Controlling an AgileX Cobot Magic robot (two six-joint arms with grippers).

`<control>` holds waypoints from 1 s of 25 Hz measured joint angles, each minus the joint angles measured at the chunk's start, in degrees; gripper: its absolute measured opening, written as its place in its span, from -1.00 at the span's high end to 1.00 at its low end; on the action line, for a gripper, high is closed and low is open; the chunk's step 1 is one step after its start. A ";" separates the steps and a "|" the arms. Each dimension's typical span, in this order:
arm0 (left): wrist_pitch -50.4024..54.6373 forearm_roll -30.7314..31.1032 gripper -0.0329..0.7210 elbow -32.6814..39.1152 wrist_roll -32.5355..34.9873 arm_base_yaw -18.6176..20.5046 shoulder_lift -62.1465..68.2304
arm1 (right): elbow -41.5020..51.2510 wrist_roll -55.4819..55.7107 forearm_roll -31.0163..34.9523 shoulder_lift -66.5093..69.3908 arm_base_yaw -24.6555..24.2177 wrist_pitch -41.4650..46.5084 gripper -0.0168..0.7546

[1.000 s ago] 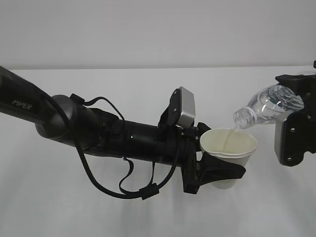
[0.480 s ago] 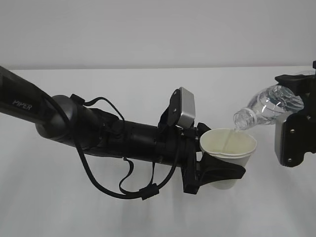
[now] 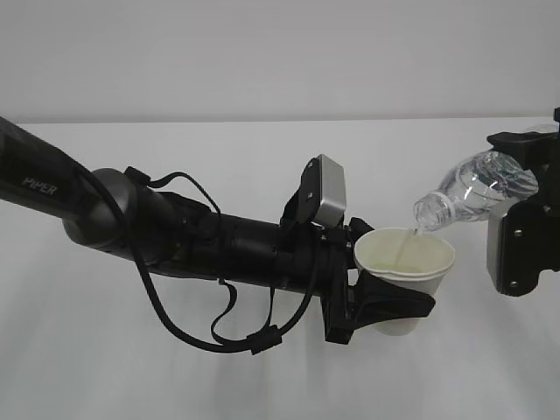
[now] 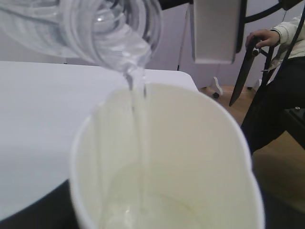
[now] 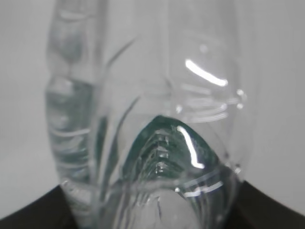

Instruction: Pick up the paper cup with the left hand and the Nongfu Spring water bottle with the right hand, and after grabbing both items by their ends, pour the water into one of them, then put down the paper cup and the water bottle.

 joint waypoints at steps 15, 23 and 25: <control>0.00 0.00 -0.24 0.00 0.00 0.00 0.00 | 0.00 -1.28 -0.10 0.00 0.00 0.00 -0.12; 0.00 0.00 -0.24 0.00 -0.03 0.00 0.00 | 0.00 -1.95 -0.10 0.00 0.00 0.00 -0.12; 0.00 0.00 -0.24 0.00 -0.03 0.00 0.00 | 0.00 -1.95 -0.10 0.00 0.00 0.00 -0.12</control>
